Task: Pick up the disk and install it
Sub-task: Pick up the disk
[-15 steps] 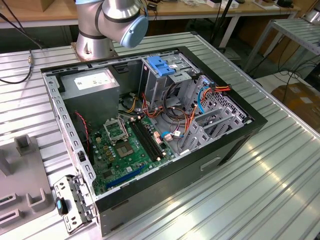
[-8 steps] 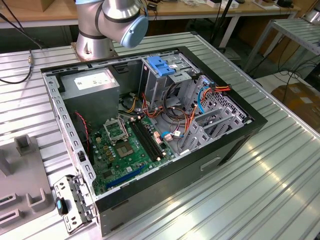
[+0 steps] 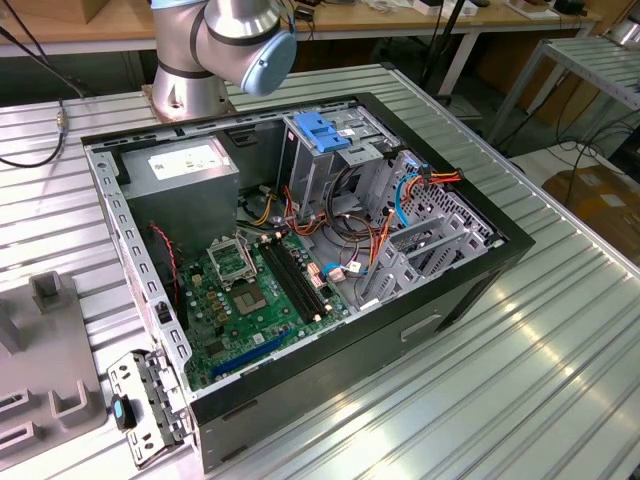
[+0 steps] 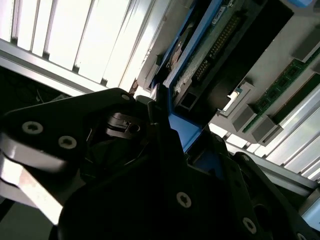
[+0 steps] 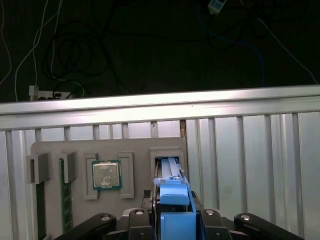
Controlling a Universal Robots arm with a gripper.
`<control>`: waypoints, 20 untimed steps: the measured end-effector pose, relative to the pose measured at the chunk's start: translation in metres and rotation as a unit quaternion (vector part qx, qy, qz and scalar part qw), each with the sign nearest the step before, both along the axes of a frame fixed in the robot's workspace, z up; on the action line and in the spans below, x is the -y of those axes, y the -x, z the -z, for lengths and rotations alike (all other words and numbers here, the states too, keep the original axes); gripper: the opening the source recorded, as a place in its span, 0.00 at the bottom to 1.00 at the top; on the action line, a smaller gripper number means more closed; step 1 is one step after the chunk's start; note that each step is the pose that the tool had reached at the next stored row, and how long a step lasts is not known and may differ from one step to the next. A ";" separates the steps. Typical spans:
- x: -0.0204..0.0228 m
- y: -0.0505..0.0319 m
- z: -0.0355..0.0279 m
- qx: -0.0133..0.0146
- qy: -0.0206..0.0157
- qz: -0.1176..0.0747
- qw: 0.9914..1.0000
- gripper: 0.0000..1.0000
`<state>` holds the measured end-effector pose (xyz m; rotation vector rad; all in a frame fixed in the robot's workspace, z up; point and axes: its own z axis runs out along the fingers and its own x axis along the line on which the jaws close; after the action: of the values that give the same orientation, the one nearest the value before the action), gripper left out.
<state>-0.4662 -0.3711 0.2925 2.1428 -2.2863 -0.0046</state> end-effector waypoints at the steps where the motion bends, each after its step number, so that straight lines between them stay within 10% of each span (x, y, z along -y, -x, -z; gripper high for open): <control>1: 0.0000 0.0000 0.0001 0.000 0.000 0.000 1.000 0.37; 20: 0.0006 0.0000 0.0004 0.000 0.000 -0.028 1.000 0.37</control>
<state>-0.4662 -0.3717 0.2921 2.2063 -2.2250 -0.0042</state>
